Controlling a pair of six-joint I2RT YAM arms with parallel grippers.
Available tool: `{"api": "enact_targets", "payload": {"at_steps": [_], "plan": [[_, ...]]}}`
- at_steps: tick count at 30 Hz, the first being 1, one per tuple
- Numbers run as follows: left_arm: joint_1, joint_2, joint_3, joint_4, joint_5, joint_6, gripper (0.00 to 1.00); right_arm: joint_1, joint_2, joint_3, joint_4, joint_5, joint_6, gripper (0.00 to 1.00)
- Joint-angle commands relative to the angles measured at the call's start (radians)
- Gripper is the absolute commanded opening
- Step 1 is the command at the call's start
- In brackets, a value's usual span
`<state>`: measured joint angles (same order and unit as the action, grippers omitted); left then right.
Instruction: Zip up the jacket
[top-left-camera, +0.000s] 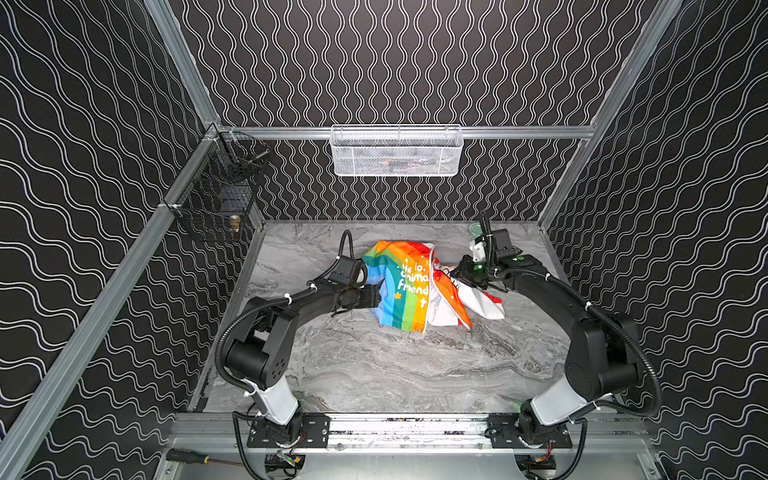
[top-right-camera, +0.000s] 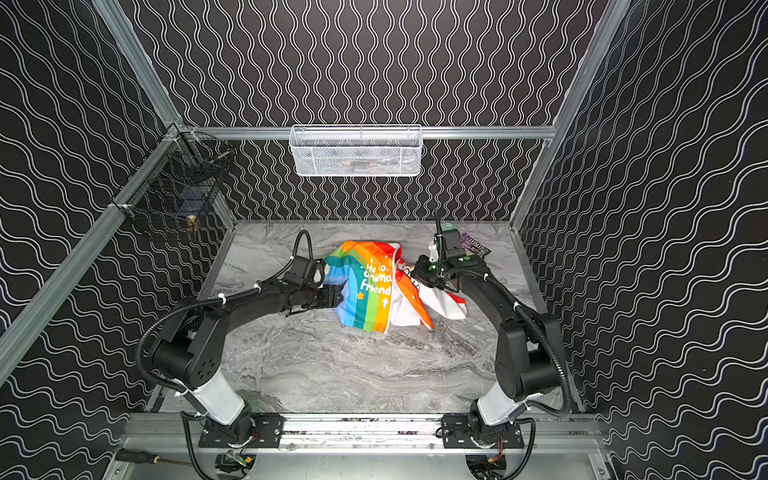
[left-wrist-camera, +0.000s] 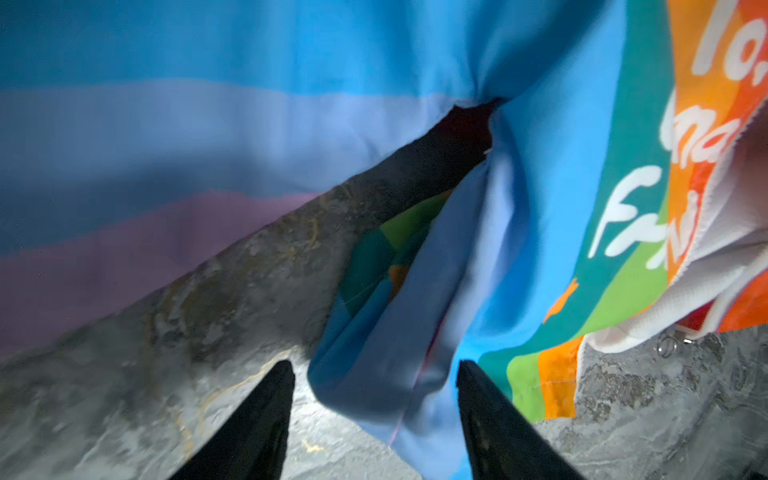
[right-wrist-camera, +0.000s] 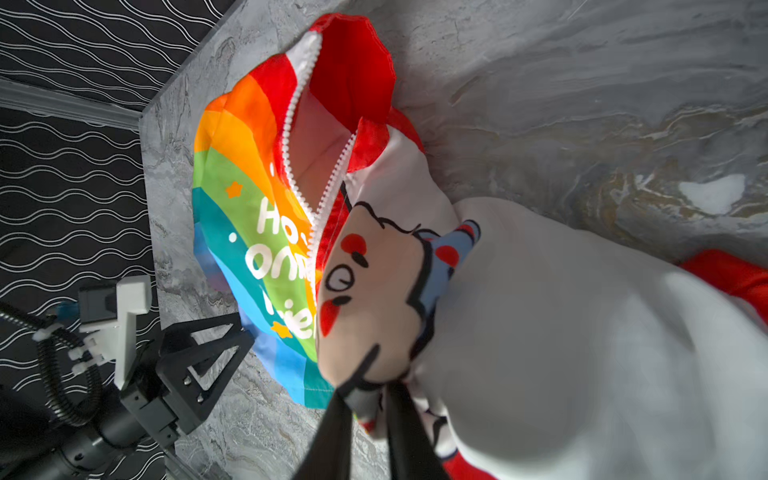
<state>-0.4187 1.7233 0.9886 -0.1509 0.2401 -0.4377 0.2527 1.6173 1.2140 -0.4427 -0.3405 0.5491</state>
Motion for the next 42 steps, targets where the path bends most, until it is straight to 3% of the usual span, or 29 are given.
{"api": "enact_targets", "payload": {"at_steps": [1,3,7,12,25,33,42], "plan": [[-0.023,0.032,0.030,0.028,0.044,0.035,0.64,-0.003,0.005,-0.004,0.036,-0.026,0.001,0.35],[-0.041,0.051,0.046,0.015,0.052,0.048,0.59,-0.004,0.000,-0.008,0.033,-0.025,-0.004,0.42],[-0.078,0.049,0.078,-0.025,0.055,0.071,0.29,-0.005,-0.028,-0.018,0.020,-0.001,-0.015,0.54],[-0.095,0.008,0.108,-0.076,0.083,0.070,0.00,-0.005,-0.070,-0.027,-0.006,0.042,-0.035,0.61],[-0.095,-0.091,0.291,-0.241,0.254,0.015,0.00,-0.015,-0.117,-0.052,-0.034,0.108,-0.066,0.64],[-0.096,-0.113,0.368,-0.332,0.284,-0.033,0.00,-0.021,-0.118,-0.050,-0.051,0.092,-0.080,0.65],[-0.090,-0.096,0.424,-0.398,0.258,-0.040,0.00,-0.020,-0.267,-0.268,0.011,-0.002,-0.085,0.63]]}}
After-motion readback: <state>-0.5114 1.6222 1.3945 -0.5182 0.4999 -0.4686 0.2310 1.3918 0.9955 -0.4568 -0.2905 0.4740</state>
